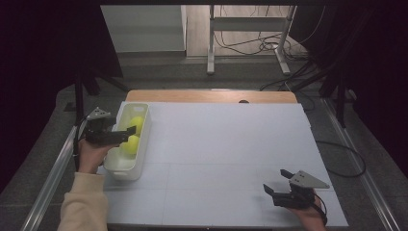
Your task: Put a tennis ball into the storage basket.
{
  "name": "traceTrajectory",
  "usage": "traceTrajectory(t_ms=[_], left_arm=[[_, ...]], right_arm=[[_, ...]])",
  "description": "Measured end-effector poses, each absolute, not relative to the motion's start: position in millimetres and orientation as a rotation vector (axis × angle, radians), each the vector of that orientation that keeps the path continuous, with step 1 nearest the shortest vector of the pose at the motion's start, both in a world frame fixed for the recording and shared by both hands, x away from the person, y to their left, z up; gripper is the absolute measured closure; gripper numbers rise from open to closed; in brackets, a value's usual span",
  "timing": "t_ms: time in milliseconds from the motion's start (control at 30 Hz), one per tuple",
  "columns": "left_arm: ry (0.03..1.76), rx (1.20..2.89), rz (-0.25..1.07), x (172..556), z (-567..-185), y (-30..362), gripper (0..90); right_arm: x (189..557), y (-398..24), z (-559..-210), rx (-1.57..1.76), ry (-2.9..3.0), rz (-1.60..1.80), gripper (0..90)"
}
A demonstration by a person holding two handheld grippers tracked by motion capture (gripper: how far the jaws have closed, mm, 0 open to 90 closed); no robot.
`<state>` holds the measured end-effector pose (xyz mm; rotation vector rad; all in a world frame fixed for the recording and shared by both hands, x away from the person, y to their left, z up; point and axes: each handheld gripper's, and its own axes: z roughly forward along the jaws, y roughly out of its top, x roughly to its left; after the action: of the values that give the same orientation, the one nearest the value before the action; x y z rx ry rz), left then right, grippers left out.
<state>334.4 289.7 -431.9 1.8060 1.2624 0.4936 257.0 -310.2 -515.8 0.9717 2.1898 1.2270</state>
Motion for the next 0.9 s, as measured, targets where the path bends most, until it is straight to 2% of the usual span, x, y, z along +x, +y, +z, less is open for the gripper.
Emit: traceTrajectory(t_ms=[600, 900], left_arm=[[1.12, 1.793, 0.418, 298, -429, 280, 10.0], [1.019, 1.846, 0.391, 282, -431, 256, 9.8]], right_arm=[[256, -310, -515, 0.97, 2.193, 1.234, 14.4], [257, -310, -516, 0.974, 2.205, 1.239, 14.3]])
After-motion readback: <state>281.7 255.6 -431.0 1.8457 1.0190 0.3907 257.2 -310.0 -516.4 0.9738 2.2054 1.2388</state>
